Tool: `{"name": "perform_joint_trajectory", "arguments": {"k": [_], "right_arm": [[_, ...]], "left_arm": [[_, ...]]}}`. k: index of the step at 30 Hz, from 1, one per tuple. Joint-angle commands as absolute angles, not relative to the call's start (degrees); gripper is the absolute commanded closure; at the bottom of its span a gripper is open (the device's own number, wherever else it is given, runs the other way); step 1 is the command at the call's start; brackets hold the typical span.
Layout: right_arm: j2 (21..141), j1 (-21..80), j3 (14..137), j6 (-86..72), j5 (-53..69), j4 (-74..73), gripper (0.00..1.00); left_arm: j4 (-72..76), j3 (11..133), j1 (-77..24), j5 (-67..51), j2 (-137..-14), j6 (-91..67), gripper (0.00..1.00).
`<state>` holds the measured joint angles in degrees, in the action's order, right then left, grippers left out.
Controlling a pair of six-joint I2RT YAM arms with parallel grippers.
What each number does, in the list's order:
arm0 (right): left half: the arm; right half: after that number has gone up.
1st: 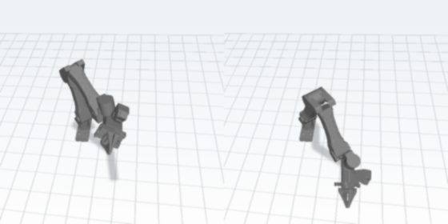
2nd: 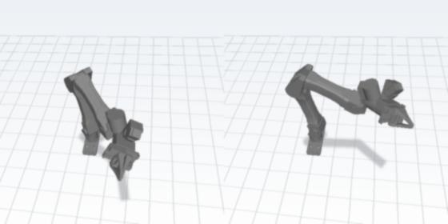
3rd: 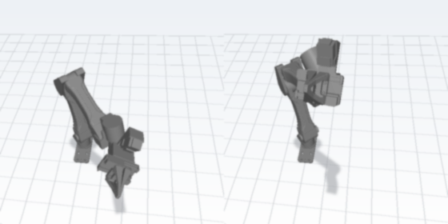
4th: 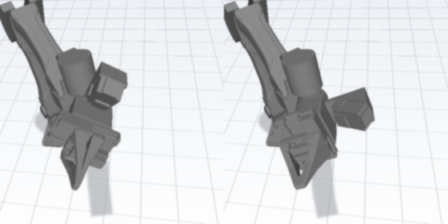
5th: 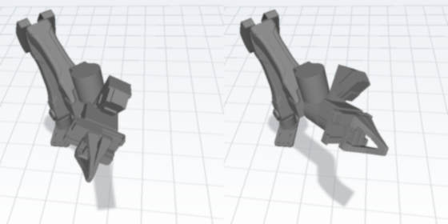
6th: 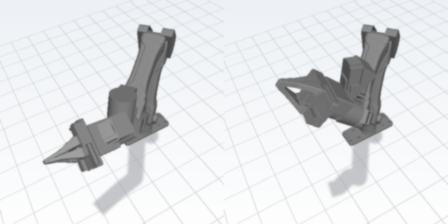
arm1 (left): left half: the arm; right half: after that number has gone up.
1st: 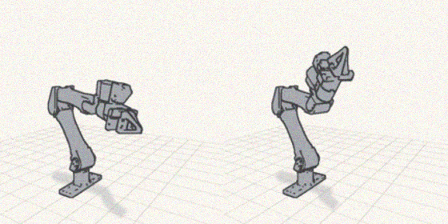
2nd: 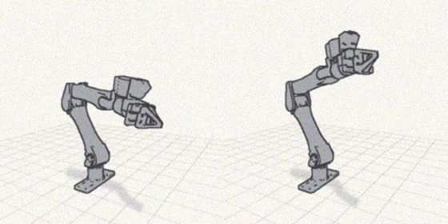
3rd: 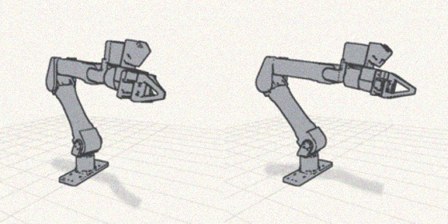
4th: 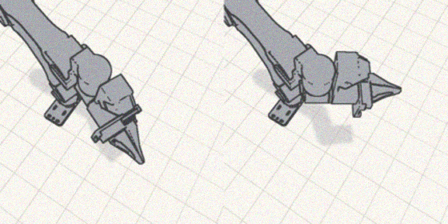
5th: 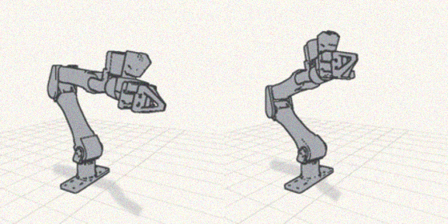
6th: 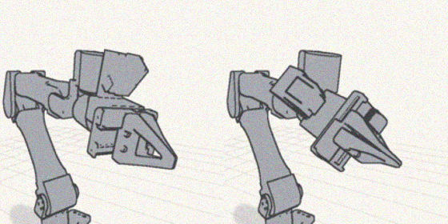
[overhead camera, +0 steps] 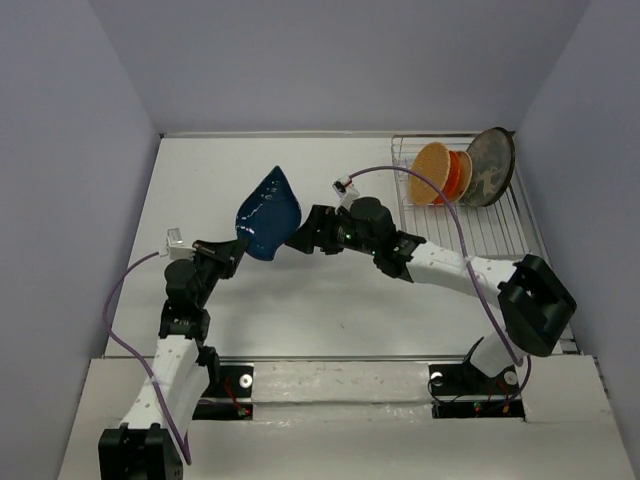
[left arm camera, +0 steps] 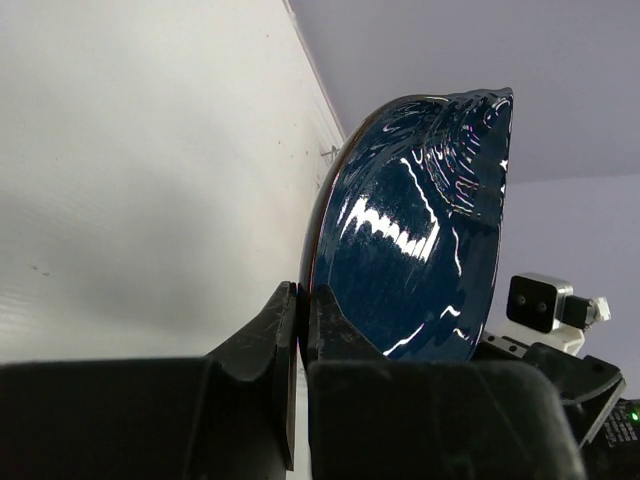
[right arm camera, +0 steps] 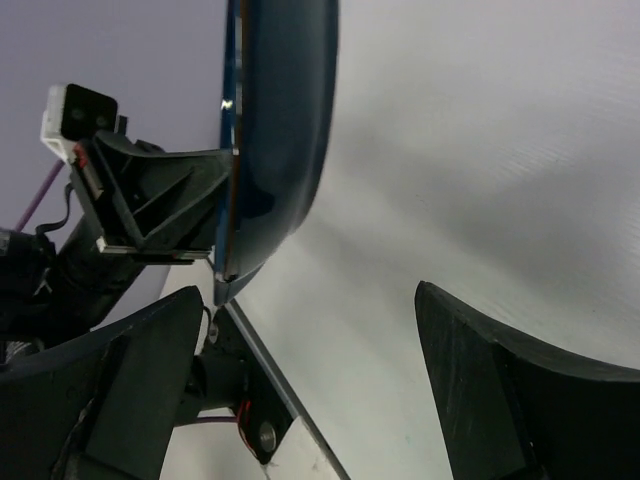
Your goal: Load the plates into the dish rack
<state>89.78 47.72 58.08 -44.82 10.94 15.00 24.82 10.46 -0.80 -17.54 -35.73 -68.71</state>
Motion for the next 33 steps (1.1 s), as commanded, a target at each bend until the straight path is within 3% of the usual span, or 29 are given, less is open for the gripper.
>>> {"name": "perform_joint_trajectory", "arguments": {"k": [1, 9, 12, 13, 14, 15, 17, 18, 20, 21, 25, 30, 33], "right_arm": [[84.0, 49.3, 54.8, -43.9, 10.4, 22.6, 0.08], [86.2, 49.3, 61.4, -39.5, 3.1, 16.8, 0.08], [92.1, 49.3, 69.0, -37.7, 4.0, 14.2, 0.22], [92.3, 49.3, 69.9, -37.6, 3.4, 14.2, 0.28], [92.3, 49.3, 70.0, -37.8, 2.7, 14.2, 0.48], [92.0, 49.3, 70.0, -38.0, 1.5, 14.2, 0.62], [91.4, 49.3, 69.5, -38.1, 0.3, 14.0, 0.83], [90.6, 49.3, 69.3, -37.6, -2.3, 13.2, 0.93], [89.7, 49.3, 69.4, -36.4, -4.0, 11.0, 0.93], [89.1, 49.3, 70.3, -34.4, -6.1, 7.7, 0.93], [85.2, 44.9, 74.1, -28.8, -7.7, -2.9, 0.93], [82.1, 33.8, 81.9, -21.4, -5.6, -18.4, 0.93], [84.8, 28.7, 92.2, -13.9, -11.7, -28.9, 0.93]], "left_arm": [[38.0, 11.5, -1.4, -19.6, -34.6, -72.4, 0.94], [39.3, 11.3, -3.9, -21.3, -33.6, -72.9, 0.94], [39.3, 10.4, -5.1, -24.2, -31.6, -72.7, 0.94], [39.3, 9.6, -5.2, -24.6, -31.2, -72.8, 0.94], [39.2, 9.1, -5.4, -25.7, -30.9, -72.8, 0.94], [39.2, 8.8, -5.4, -26.3, -30.5, -72.6, 0.94], [39.3, 8.3, -5.4, -27.8, -30.2, -71.9, 0.94], [39.3, 9.0, -5.5, -28.6, -30.1, -69.5, 0.91], [38.9, 10.0, -5.5, -31.3, -30.1, -66.7, 0.76], [36.5, 10.9, -5.5, -32.2, -30.0, -63.1, 0.58], [24.6, 17.8, -5.6, -32.9, -29.4, -51.5, 0.24], [7.3, 26.2, -5.7, -31.8, -30.8, -35.2, 0.02], [0.4, 31.4, -8.4, -27.3, -31.6, -27.0, 0.01]]}}
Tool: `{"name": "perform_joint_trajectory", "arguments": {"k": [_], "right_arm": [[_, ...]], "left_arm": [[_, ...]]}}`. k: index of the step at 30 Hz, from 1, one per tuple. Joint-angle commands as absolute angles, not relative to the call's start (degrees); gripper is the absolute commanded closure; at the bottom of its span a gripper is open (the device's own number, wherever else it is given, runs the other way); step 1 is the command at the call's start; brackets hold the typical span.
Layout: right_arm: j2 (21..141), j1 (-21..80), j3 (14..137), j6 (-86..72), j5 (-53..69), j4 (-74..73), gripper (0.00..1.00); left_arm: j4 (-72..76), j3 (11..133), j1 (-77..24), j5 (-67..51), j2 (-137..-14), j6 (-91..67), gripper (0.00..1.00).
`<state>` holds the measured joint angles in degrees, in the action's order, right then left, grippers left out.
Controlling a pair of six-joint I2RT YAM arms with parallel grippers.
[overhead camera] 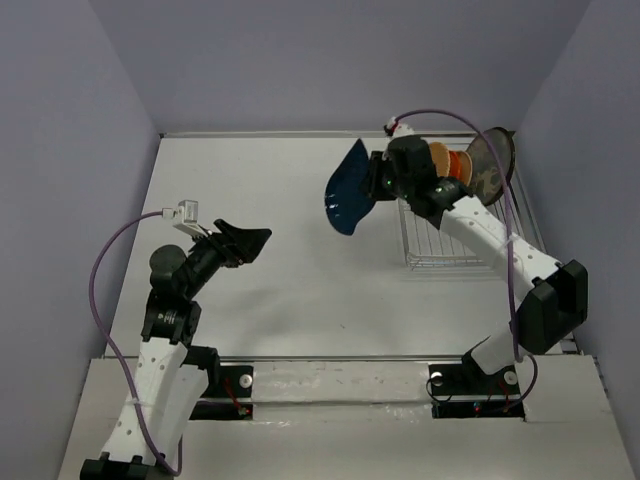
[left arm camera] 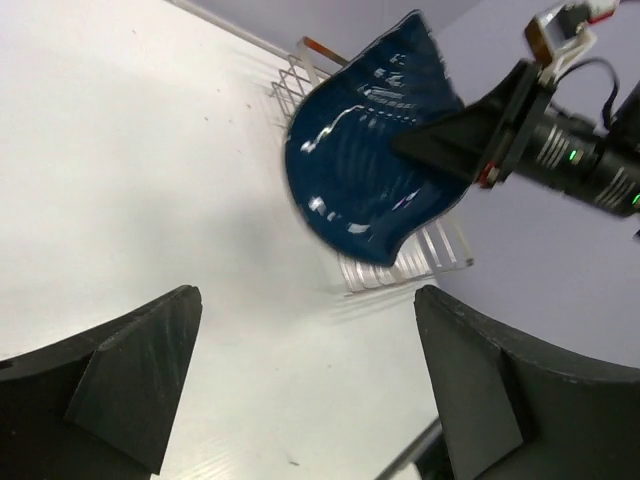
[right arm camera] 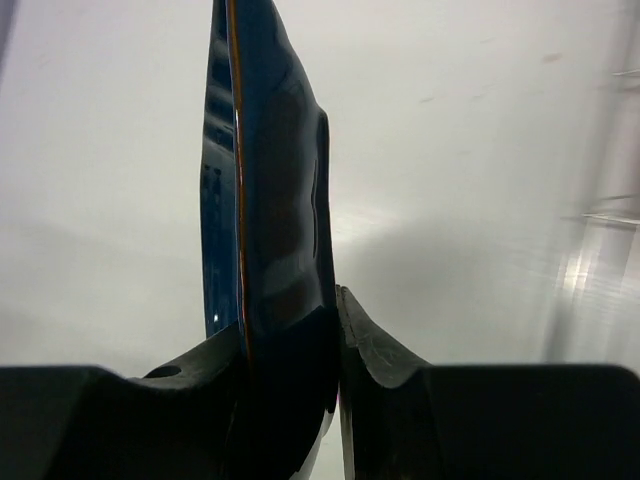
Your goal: Load the plates into the dish rack
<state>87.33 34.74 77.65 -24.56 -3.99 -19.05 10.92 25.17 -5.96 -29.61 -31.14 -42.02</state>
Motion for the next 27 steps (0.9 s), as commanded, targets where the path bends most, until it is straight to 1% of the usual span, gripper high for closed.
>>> {"name": "perform_joint_trajectory", "arguments": {"k": [1, 3, 4, 5, 6, 7, 8, 10, 13, 18, 27], "right_arm": [[85.8, 27.3, 97.2, -12.6, -13.9, -31.3, 0.93], [87.8, 26.0, 101.6, -9.9, -17.3, -34.9, 0.93], [89.4, 24.7, 105.6, -7.4, -20.6, -37.5, 0.93], [90.1, 24.0, 105.6, -6.2, -22.5, -38.4, 0.93], [90.9, 23.2, 109.3, -5.1, -24.2, -39.4, 0.93], [92.6, 22.4, 111.3, -3.5, -26.5, -41.1, 0.93], [93.7, 20.9, 115.5, -2.8, -26.9, -42.0, 0.93], [97.3, 20.2, 119.4, -1.4, -27.5, -44.4, 0.93], [101.4, 19.5, 126.3, -0.6, -29.7, -46.6, 0.93], [110.6, 19.0, 135.4, 3.4, -35.1, -47.9, 0.93], [117.9, 17.8, 136.4, 4.0, -36.9, -47.7, 0.93]], "left_arm": [[0.1, 32.8, -11.8, -23.6, -31.6, -25.8, 0.01], [-3.5, 34.2, -15.2, -19.9, -31.9, -21.5, 0.01], [-4.5, 35.4, -17.1, -15.6, -32.3, -20.1, 0.01], [-5.3, 35.9, -19.2, -13.5, -32.8, -18.8, 0.01], [-6.6, 36.2, -23.9, -11.2, -33.7, -17.7, 0.01], [-7.1, 36.7, -26.1, -9.1, -34.2, -15.9, 0.01], [-7.6, 36.9, -28.2, -6.3, -34.7, -15.4, 0.01], [-7.9, 36.9, -32.2, -5.5, -35.8, -14.9, 0.01], [-7.8, 36.8, -34.5, -5.5, -35.7, -14.9, 0.01], [-7.5, 36.2, -34.9, -5.8, -34.0, -15.0, 0.01], [-7.4, 36.1, -34.9, -5.7, -33.9, -15.1, 0.01]]}}
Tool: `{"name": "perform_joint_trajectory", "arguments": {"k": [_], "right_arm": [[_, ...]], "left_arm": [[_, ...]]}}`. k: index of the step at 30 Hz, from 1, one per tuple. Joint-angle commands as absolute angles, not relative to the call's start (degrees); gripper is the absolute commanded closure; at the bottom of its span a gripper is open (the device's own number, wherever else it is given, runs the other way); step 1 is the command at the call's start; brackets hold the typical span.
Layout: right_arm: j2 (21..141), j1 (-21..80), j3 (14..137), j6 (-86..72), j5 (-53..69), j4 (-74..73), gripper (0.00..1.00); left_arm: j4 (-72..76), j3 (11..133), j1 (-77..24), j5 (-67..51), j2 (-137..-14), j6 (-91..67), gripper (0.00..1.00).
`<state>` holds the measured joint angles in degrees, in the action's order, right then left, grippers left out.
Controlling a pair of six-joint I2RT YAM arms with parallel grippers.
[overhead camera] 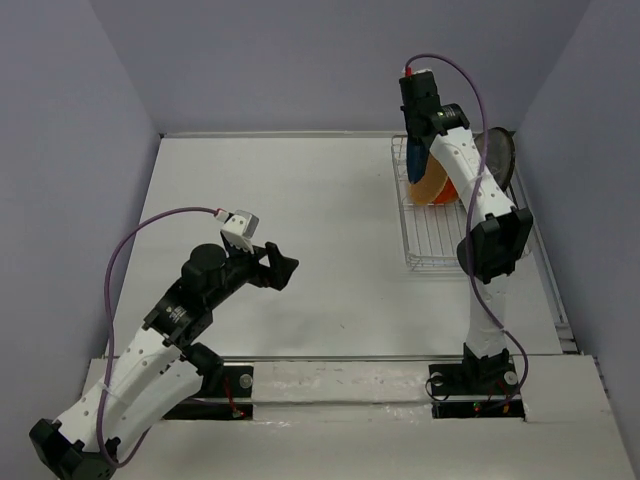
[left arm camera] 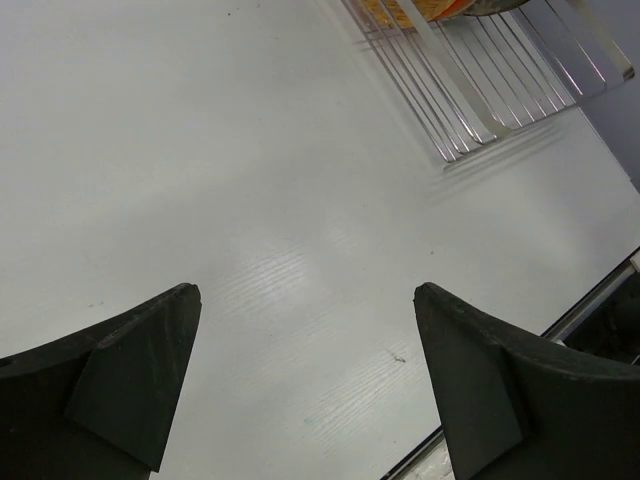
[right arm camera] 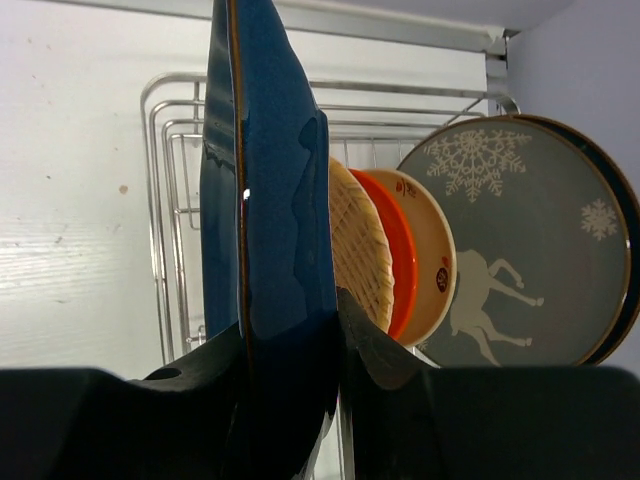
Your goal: Load the plates into the dish rack
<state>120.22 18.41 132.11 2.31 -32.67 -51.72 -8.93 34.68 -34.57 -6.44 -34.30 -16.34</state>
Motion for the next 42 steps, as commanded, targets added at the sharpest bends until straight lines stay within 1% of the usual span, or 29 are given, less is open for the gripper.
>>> {"name": "perform_joint_trajectory", "arguments": {"k": [1, 10, 21, 30, 34, 38, 42], "right_arm": [[118.5, 17.8, 136.1, 4.0, -37.1, -47.6, 0.93], [117.6, 16.1, 130.2, 5.2, -38.4, -43.9, 0.93], [116.5, 14.9, 120.6, 5.5, -33.1, -37.3, 0.93], [117.4, 14.9, 116.4, 5.3, -29.7, -33.9, 0.93], [117.0, 14.2, 113.2, 3.3, -26.6, -32.2, 0.93], [115.8, 12.4, 107.6, 0.2, -19.2, -29.6, 0.93], [115.8, 11.9, 106.1, -1.9, -16.7, -29.1, 0.93]], "left_arm": [[-7.4, 36.1, -34.8, -5.6, -33.9, -15.0, 0.01], [-7.3, 36.0, -34.8, -5.5, -34.8, -15.1, 0.01], [-7.1, 36.0, -34.6, -5.2, -35.3, -14.9, 0.01], [-6.9, 36.0, -33.9, -5.4, -35.2, -15.0, 0.01], [-7.0, 35.9, -33.8, -5.4, -35.2, -15.0, 0.01], [-7.0, 35.9, -33.8, -5.5, -35.2, -15.0, 0.01], [-7.0, 35.9, -33.6, -5.5, -35.2, -15.0, 0.01]]}}
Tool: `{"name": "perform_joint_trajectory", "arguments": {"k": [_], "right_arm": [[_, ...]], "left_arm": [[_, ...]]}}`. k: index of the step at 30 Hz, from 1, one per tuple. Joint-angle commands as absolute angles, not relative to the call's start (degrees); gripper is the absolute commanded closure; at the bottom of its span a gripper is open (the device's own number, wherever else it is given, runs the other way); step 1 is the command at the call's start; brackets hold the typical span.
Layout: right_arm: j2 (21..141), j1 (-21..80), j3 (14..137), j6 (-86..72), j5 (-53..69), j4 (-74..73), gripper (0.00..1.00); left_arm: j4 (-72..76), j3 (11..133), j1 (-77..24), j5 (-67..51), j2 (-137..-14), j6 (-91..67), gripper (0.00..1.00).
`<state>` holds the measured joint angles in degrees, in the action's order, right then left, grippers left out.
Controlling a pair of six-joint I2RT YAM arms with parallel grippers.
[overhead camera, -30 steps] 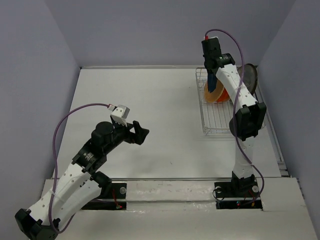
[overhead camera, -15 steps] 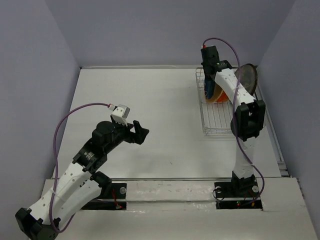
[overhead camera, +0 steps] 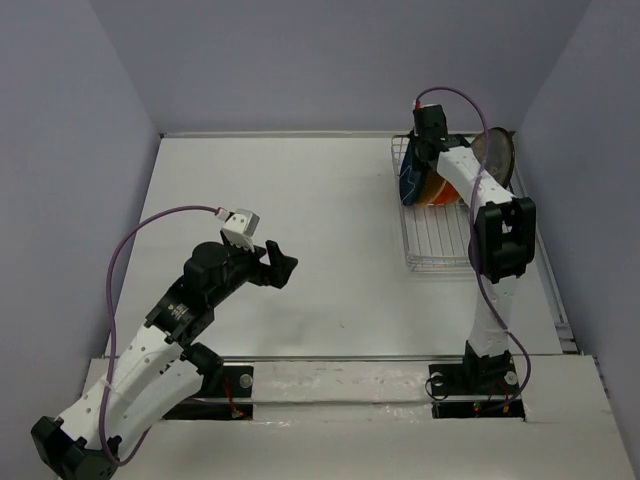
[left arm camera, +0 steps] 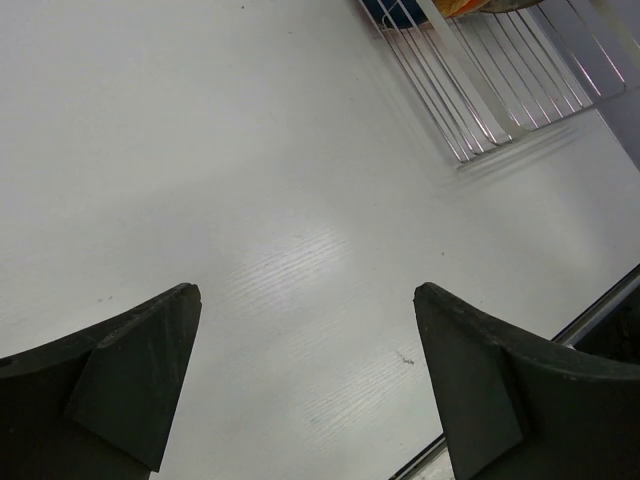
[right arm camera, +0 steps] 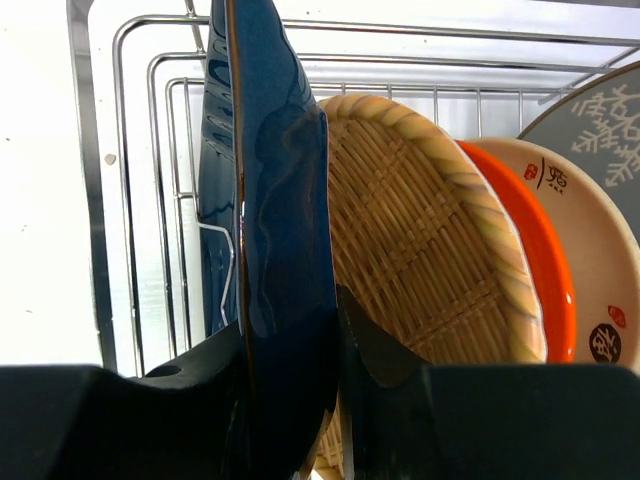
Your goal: Load the plates into the dish rack
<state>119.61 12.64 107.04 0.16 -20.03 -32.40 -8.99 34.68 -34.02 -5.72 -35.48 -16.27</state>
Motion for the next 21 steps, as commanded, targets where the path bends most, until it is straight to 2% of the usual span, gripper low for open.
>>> {"name": "perform_joint_trajectory", "arguments": {"k": [1, 3, 4, 5, 6, 9, 13, 17, 20, 21], "right_arm": [[115.6, 11.9, 105.7, -2.0, -16.9, -29.1, 0.89], [115.0, 11.9, 105.5, -2.3, -17.2, -29.1, 0.77], [114.6, 11.9, 105.4, -2.4, -17.4, -29.0, 0.62], [114.2, 11.9, 105.5, -2.5, -17.5, -29.1, 0.52], [113.3, 11.9, 105.7, -2.7, -17.8, -29.1, 0.34], [110.4, 11.9, 106.0, -3.4, -18.0, -29.1, 0.12], [105.1, 11.9, 105.6, -5.7, -15.8, -29.4, 0.01], [98.2, 11.9, 103.2, -8.4, -12.9, -29.4, 0.00], [90.7, 11.9, 97.9, -12.1, -7.4, -28.7, 0.00], [88.2, 11.9, 92.8, -13.0, -5.7, -25.9, 0.00]], "left_arm": [[-7.0, 35.9, -33.5, -5.7, -35.2, -15.1, 0.01], [-6.9, 35.9, -33.4, -5.6, -35.2, -15.0, 0.01], [-6.9, 35.9, -33.1, -5.7, -35.3, -15.1, 0.01], [-6.9, 35.9, -33.1, -5.7, -35.4, -15.1, 0.01], [-6.9, 36.0, -32.9, -5.7, -35.5, -15.1, 0.01], [-7.0, 35.9, -32.4, -5.5, -35.6, -15.1, 0.01], [-7.0, 36.0, -31.6, -5.3, -36.2, -15.2, 0.01], [-7.1, 36.0, -30.5, -4.3, -36.7, -15.3, 0.01], [-7.1, 35.9, -29.7, -3.1, -36.7, -15.2, 0.01], [-7.0, 35.9, -29.1, -2.6, -36.7, -15.2, 0.01]]}}
